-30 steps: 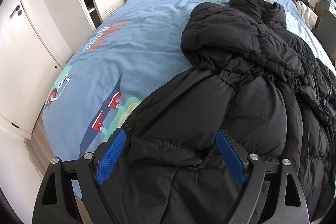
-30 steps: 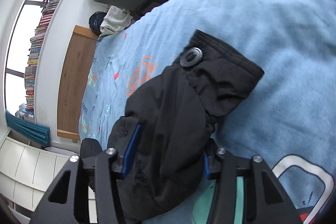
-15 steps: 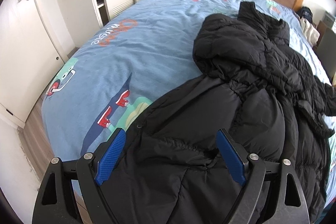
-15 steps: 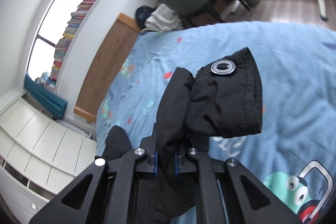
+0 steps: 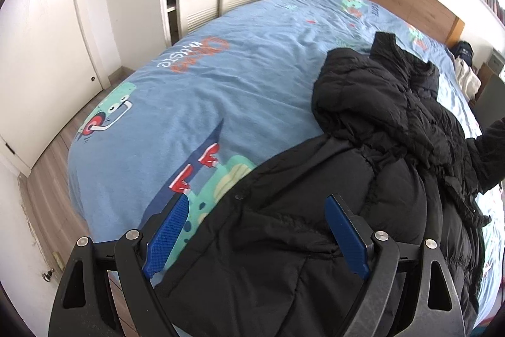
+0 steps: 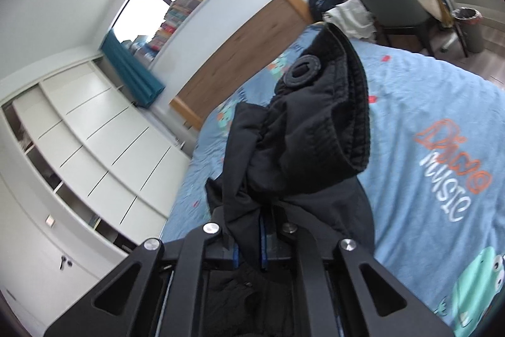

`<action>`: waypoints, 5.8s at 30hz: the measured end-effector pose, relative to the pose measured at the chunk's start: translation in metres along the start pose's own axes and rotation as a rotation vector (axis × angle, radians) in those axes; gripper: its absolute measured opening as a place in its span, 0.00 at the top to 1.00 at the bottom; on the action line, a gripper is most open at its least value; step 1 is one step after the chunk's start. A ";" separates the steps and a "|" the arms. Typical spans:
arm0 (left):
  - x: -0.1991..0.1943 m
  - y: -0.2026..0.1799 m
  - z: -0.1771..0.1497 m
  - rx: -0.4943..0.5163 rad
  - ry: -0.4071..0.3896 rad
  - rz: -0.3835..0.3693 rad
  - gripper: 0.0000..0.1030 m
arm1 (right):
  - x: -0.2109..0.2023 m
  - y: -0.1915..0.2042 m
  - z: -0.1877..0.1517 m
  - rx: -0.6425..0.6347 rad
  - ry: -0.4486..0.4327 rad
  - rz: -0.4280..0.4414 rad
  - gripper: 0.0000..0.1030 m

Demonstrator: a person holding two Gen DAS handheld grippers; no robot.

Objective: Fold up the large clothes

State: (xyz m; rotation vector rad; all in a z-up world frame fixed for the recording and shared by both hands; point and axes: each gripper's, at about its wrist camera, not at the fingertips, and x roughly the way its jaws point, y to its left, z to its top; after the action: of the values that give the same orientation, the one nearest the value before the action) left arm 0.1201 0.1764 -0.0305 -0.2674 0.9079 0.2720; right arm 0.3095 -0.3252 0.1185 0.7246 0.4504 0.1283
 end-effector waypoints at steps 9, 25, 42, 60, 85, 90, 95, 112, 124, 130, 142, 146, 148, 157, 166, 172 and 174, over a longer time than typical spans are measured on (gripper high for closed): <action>-0.001 0.026 -0.008 -0.044 0.005 -0.005 0.15 | 0.028 0.080 -0.083 -0.239 0.170 -0.023 0.92; -0.017 0.055 -0.013 -0.083 -0.014 0.010 0.15 | 0.087 0.097 -0.250 -0.453 0.508 -0.173 0.88; -0.055 0.047 -0.020 -0.023 -0.063 -0.038 0.15 | 0.050 0.107 -0.265 -0.393 0.580 -0.136 0.52; -0.023 -0.184 0.024 0.320 -0.069 -0.312 0.15 | -0.029 0.044 -0.163 -0.378 0.362 -0.267 0.52; 0.170 -0.330 0.034 0.518 0.040 -0.303 0.06 | 0.131 -0.037 -0.170 -0.408 0.486 -0.307 0.52; 0.139 -0.323 0.045 0.508 0.003 -0.311 0.07 | 0.115 -0.019 -0.162 -0.454 0.487 -0.329 0.52; 0.127 -0.324 0.067 0.503 -0.048 -0.316 0.07 | 0.098 0.003 -0.139 -0.473 0.397 -0.298 0.52; 0.156 -0.320 0.058 0.528 -0.016 -0.269 0.04 | 0.133 -0.033 -0.159 -0.392 0.473 -0.362 0.49; 0.073 -0.261 0.045 0.466 -0.079 -0.237 0.04 | 0.045 0.001 -0.190 -0.371 0.476 -0.396 0.48; 0.021 -0.218 0.028 0.445 -0.139 -0.214 0.04 | -0.014 0.026 -0.203 -0.373 0.437 -0.397 0.48; -0.056 -0.139 -0.004 0.392 -0.237 -0.176 0.04 | -0.116 0.066 -0.228 -0.332 0.335 -0.393 0.48; -0.072 -0.109 -0.015 0.358 -0.249 -0.165 0.04 | -0.143 0.075 -0.236 -0.329 0.307 -0.400 0.48; -0.078 -0.095 -0.020 0.342 -0.253 -0.159 0.04 | -0.153 0.078 -0.240 -0.328 0.292 -0.403 0.48; -0.100 -0.057 -0.035 0.307 -0.296 -0.137 0.04 | -0.186 0.089 -0.251 -0.300 0.247 -0.407 0.48; -0.088 -0.049 0.004 0.283 -0.286 -0.155 0.04 | -0.188 0.105 -0.211 -0.319 0.187 -0.415 0.48; -0.068 -0.044 0.066 0.267 -0.266 -0.149 0.04 | -0.165 0.102 -0.159 -0.316 0.143 -0.385 0.48; -0.060 -0.048 0.088 0.264 -0.265 -0.141 0.04 | -0.151 0.098 -0.142 -0.315 0.137 -0.379 0.48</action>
State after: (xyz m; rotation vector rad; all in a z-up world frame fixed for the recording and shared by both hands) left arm 0.1657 0.1545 0.0744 -0.0475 0.6508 0.0532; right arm 0.1155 -0.2061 0.1437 0.3132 0.6729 -0.1068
